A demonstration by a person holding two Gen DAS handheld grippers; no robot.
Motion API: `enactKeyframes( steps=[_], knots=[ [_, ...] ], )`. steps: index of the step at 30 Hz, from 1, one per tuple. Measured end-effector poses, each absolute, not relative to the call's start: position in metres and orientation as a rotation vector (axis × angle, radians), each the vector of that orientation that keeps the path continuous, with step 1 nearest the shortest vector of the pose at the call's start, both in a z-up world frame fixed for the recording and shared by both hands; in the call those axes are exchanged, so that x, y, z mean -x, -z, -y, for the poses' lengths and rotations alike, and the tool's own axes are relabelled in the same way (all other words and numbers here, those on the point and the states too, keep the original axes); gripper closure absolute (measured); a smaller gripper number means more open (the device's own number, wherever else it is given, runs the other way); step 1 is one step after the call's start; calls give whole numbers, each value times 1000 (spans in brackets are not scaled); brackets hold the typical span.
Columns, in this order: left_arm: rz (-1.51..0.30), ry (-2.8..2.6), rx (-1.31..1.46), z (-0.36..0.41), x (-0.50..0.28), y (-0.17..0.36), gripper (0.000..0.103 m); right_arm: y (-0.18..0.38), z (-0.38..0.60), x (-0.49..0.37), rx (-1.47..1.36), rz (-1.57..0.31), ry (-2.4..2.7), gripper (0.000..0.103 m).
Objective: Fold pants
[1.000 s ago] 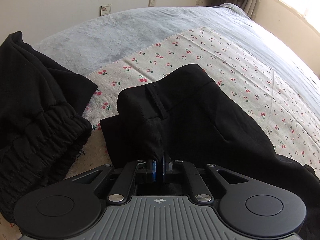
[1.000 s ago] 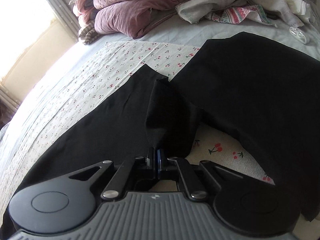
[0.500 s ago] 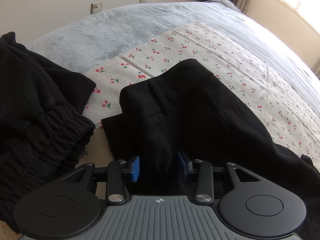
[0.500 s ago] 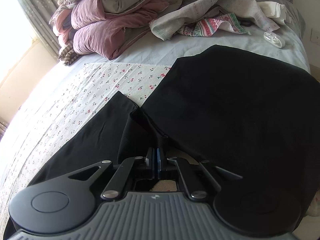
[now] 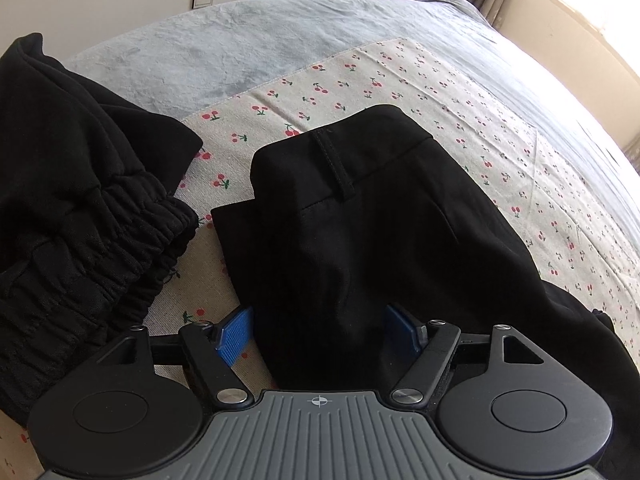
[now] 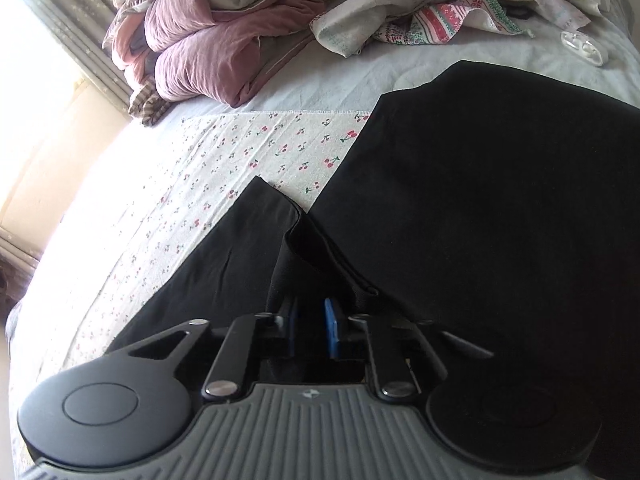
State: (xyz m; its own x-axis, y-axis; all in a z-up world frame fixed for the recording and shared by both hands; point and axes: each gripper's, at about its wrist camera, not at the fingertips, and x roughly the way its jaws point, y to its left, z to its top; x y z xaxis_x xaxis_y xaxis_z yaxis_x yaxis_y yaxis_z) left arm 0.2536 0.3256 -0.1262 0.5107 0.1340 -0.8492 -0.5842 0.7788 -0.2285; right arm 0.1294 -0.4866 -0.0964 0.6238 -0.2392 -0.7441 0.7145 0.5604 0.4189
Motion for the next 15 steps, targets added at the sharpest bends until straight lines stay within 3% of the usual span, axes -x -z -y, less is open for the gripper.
enactKeyframes(
  steps=[4,9,12,14,15],
  knots=[
    [-910,-481,533,-326,-249,118,30,75,477,-104,-690,-583,658,103],
    [-769,-555,470,-316,-238,85,29,106,490,-112,-872,-695,585,103],
    [-694,-526,387,-296,-240,70,22,109,489,-126,-886,-701,531,61],
    [-699,-459,335,-278,-250,68,22,106,486,-137,-820,-733,537,63],
    [-706,-412,320,-266,-258,69,22,107,485,-142,-805,-757,544,83]
  ],
)
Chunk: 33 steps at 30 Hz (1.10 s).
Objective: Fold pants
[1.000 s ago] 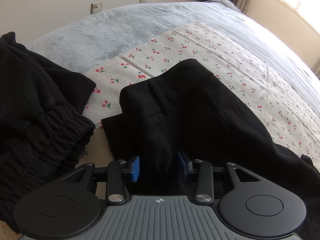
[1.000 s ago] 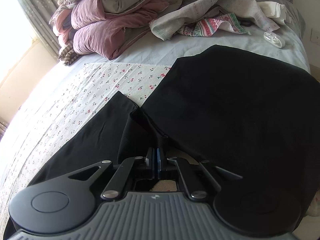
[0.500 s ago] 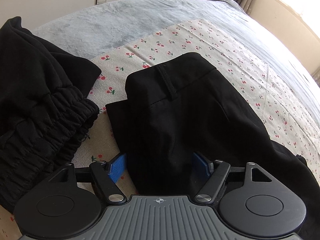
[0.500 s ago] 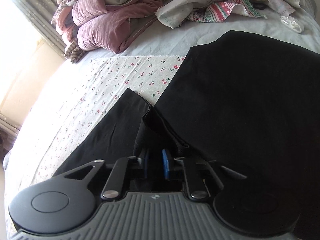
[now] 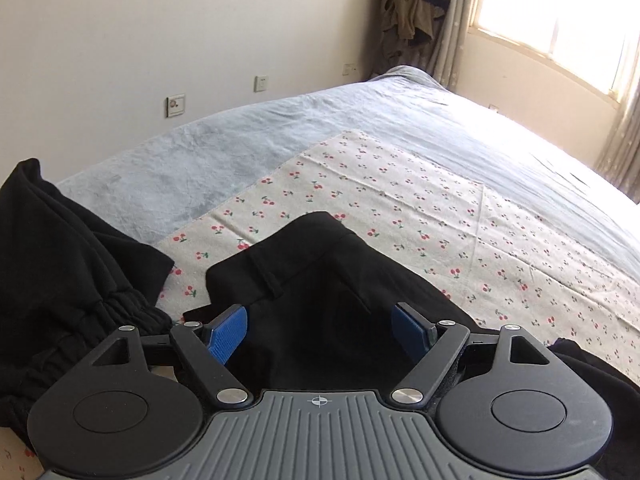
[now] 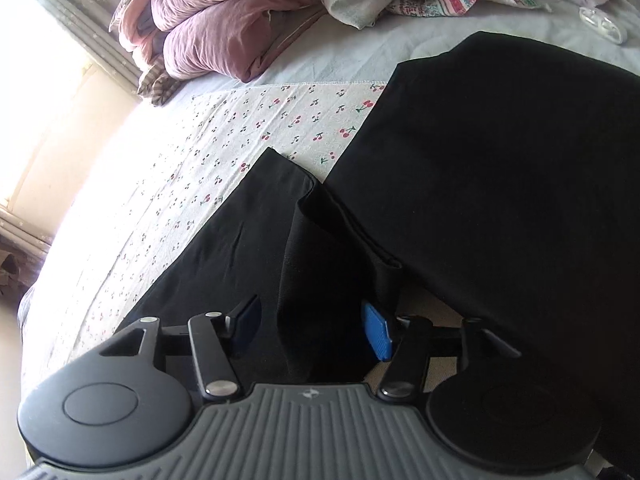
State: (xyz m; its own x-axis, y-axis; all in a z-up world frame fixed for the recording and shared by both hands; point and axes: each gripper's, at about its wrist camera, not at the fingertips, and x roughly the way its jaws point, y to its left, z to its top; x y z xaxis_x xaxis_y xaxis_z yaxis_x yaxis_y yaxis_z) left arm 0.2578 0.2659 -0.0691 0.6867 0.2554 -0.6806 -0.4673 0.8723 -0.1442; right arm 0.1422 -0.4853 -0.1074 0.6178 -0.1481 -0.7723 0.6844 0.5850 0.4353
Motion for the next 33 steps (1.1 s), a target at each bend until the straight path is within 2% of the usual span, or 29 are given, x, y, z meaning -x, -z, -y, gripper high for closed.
enactKeyframes(
  steps=[1,7,12,14,17,18,19,20,22,26,27,28,31,33],
  knots=[
    [-716,-377,319,-258,-264,71,22,108,485,-145,-800,-772,546,103],
    [-746,-311,319,-221,-294,80,22,82,473,-122,-669,-656,613,103],
    [-780,-274,312,-199,-307,87,22,93,472,-128,-576,-779,603,103],
    [-778,-269,305,-191,-308,87,22,90,469,-126,-536,-759,618,102],
    [-781,-263,293,-185,-308,88,22,62,455,-115,-435,-568,503,101],
    [-785,-260,286,-183,-308,89,22,56,452,-117,-420,-547,468,96],
    [-788,-259,279,-182,-308,90,22,56,451,-120,-412,-557,470,88],
    [-789,-260,273,-180,-307,90,22,59,452,-124,-412,-589,489,86],
    [-791,-255,266,-180,-307,91,22,68,458,-128,-444,-657,514,86],
    [-785,-230,263,-179,-309,91,22,67,464,-123,-523,-644,492,86],
    [-781,-221,255,-176,-309,90,22,68,467,-123,-535,-652,508,82],
    [-779,-217,243,-174,-311,90,22,72,470,-125,-543,-680,565,74],
    [-775,-218,187,-163,-315,90,22,83,476,-126,-583,-715,603,73],
    [-778,-226,178,-159,-317,90,22,82,471,-130,-645,-707,430,74]
  ],
)
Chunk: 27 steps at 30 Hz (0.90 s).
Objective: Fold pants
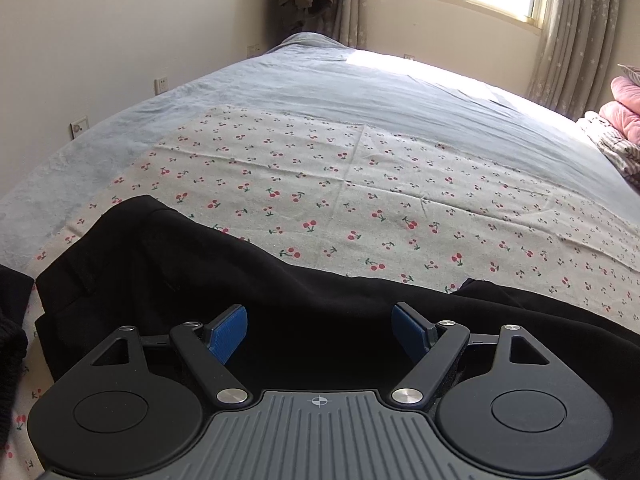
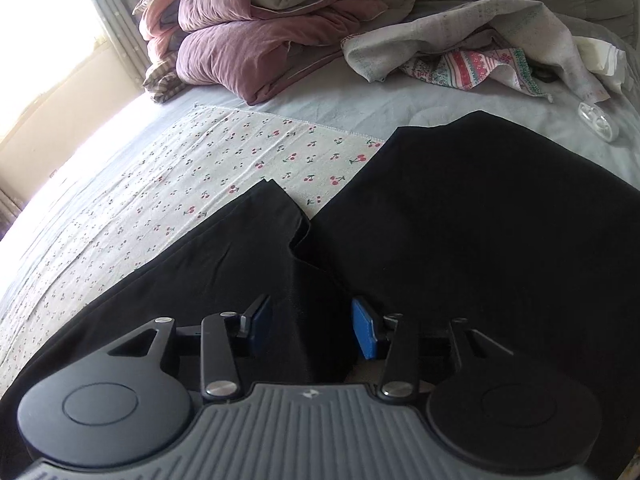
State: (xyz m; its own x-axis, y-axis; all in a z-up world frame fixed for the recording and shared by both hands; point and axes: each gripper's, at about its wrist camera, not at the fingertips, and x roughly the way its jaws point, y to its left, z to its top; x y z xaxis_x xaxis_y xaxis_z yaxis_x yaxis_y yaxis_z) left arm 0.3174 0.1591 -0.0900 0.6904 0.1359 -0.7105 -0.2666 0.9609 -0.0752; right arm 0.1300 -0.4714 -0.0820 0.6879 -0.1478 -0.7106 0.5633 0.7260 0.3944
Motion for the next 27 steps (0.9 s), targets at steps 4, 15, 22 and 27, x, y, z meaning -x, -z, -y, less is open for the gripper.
enactKeyframes(
  steps=[4,15,22,27],
  knots=[
    [-790,-206,219,-159,-320,92,22,62,461,-123,-746,-554,153,73],
    [-805,-207,203,-156,-320,96,22,69,436,-141,-478,-703,284,65],
    [-816,-213,209,-160,-321,100,22,105,379,-181,-19,-961,373,78],
    [-814,-215,225,-164,-317,99,22,90,416,-147,17,-887,667,94]
  ],
)
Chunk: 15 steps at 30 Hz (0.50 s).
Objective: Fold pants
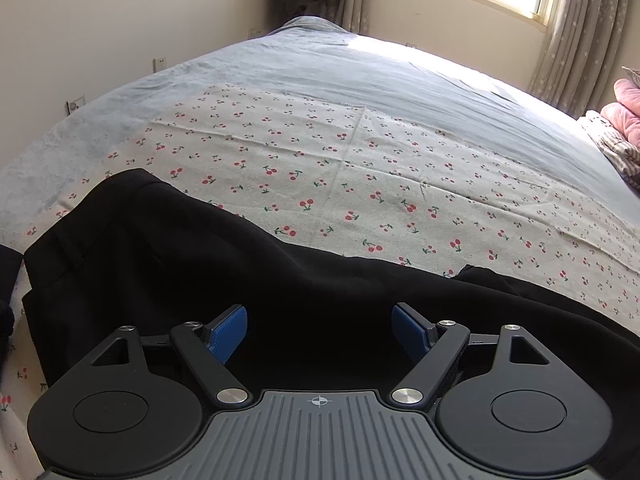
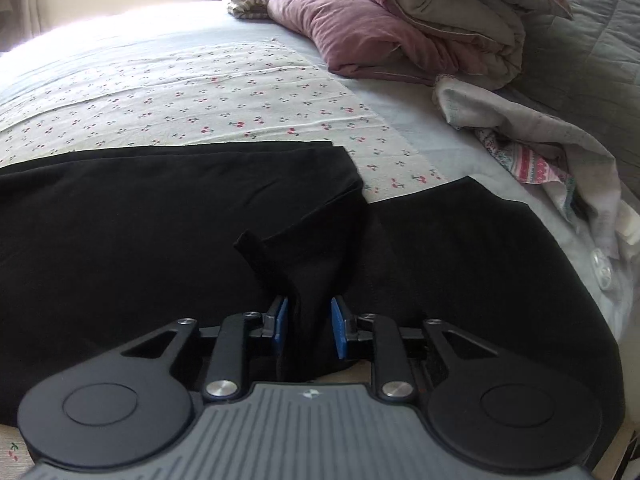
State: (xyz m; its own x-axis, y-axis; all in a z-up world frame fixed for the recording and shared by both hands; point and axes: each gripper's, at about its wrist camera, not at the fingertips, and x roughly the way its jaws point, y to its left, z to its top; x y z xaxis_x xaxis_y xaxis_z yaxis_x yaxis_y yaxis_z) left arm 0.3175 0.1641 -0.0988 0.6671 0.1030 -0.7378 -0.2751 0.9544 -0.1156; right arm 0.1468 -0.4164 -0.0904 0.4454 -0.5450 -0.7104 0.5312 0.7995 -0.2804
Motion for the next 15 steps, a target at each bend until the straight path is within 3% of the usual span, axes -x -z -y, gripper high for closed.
enactKeyframes(
  steps=[3,9,13,15],
  knots=[
    [-796,-239,218,-164,-317,96,22,84,431,-133,58,-843,791,80],
    [-799,-216,209,-155,-318,97,22,73,434,-131,-7,-764,790,73],
    [-784,-204,158,-147,-321,93,21,68,415,-144,-49,-711,680,54],
    [-756,-214,107,-144,-324,87,21,69,401,-159,-16,-733,631,54]
  ],
)
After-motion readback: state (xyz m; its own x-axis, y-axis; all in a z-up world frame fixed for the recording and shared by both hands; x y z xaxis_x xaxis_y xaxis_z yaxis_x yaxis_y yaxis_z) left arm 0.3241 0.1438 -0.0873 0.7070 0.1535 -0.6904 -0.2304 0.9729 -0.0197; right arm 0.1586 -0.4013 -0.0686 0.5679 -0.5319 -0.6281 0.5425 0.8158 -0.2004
